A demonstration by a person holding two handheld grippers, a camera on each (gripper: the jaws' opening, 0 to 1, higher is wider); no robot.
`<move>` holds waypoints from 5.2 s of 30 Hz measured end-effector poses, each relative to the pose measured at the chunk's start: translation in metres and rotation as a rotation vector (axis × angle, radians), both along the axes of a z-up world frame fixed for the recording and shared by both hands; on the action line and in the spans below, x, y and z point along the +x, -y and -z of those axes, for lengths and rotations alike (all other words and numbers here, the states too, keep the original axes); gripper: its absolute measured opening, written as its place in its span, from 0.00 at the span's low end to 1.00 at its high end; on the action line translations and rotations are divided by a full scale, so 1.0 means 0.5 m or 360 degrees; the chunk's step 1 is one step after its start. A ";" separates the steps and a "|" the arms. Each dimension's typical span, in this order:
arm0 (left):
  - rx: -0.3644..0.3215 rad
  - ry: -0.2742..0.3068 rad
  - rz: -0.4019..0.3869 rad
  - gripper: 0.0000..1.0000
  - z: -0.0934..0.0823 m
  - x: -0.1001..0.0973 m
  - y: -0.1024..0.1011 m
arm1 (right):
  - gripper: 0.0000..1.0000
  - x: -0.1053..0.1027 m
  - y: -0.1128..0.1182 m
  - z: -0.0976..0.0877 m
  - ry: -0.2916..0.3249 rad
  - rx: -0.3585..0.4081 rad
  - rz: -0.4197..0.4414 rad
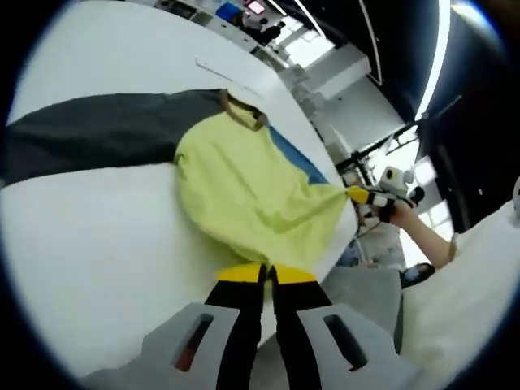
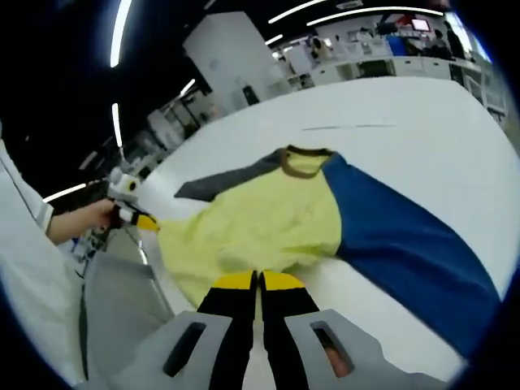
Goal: Fold the garment on the visible template until the final outline fits inside the template.
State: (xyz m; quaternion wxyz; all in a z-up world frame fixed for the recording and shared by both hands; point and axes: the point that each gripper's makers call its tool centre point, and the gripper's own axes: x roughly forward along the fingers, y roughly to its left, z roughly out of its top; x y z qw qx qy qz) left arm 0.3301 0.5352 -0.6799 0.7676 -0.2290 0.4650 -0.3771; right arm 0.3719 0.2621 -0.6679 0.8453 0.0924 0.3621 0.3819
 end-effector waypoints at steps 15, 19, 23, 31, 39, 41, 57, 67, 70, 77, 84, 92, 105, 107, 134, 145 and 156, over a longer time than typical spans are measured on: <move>-0.0017 0.0028 -0.0100 0.00 -0.010 0.116 -0.006 | 0.02 0.072 0.019 0.009 -0.0032 -0.0067 0.0097; -0.0008 0.0008 -0.0138 0.00 -0.003 0.153 -0.010 | 0.02 0.095 0.013 0.009 -0.0047 -0.0078 0.0102; 0.0007 0.0004 -0.0167 0.00 0.007 0.186 -0.012 | 0.02 0.123 0.011 0.017 -0.0078 -0.0085 0.0133; 0.0083 -0.0036 -0.0240 0.00 0.054 0.256 -0.027 | 0.02 0.188 0.013 0.060 -0.0164 -0.0137 0.0209; 0.0141 -0.0064 -0.0249 0.00 0.085 0.288 -0.027 | 0.02 0.218 0.020 0.096 -0.0223 -0.0154 0.0253; 0.0147 -0.0075 -0.0255 0.00 0.091 0.292 -0.028 | 0.02 0.223 0.022 0.103 -0.0232 -0.0161 0.0262; 0.0157 -0.0123 -0.0282 0.00 0.116 0.306 -0.027 | 0.02 0.245 0.033 0.134 -0.0249 -0.0202 0.0280; 0.0161 -0.0146 -0.0302 0.00 0.130 0.317 -0.033 | 0.02 0.258 0.038 0.151 -0.0241 -0.0231 0.0286; 0.0161 -0.0152 -0.0306 0.00 0.133 0.318 -0.033 | 0.02 0.260 0.039 0.156 -0.0246 -0.0237 0.0284; 0.0165 -0.0169 -0.0311 0.00 0.146 0.324 -0.036 | 0.02 0.263 0.040 0.167 -0.0244 -0.0256 0.0274; 0.0163 -0.0181 -0.0316 0.00 0.156 0.328 -0.039 | 0.01 0.269 0.044 0.177 -0.0235 -0.0274 0.0279; 0.0148 -0.0196 -0.0324 0.00 0.164 0.334 -0.046 | 0.01 0.273 0.067 0.183 -0.0241 -0.0313 0.0326; 0.0214 -0.0061 -0.0237 0.02 0.149 0.323 -0.040 | 0.01 0.272 0.068 0.157 -0.0082 -0.0306 0.0321; 0.0212 -0.0020 -0.0230 0.02 0.142 0.323 -0.038 | 0.01 0.268 0.064 0.149 -0.0071 -0.0279 0.0304; 0.0272 0.0091 -0.0217 0.31 0.093 0.288 -0.056 | 0.16 0.187 0.045 0.103 -0.0056 -0.0170 0.0235; 0.0279 0.0139 -0.0186 0.39 0.069 0.255 -0.059 | 0.26 0.160 0.036 0.078 -0.0037 -0.0123 0.0206; 0.0282 0.0162 -0.0165 0.47 0.056 0.205 -0.068 | 0.37 0.114 0.025 0.050 -0.0025 -0.0076 0.0192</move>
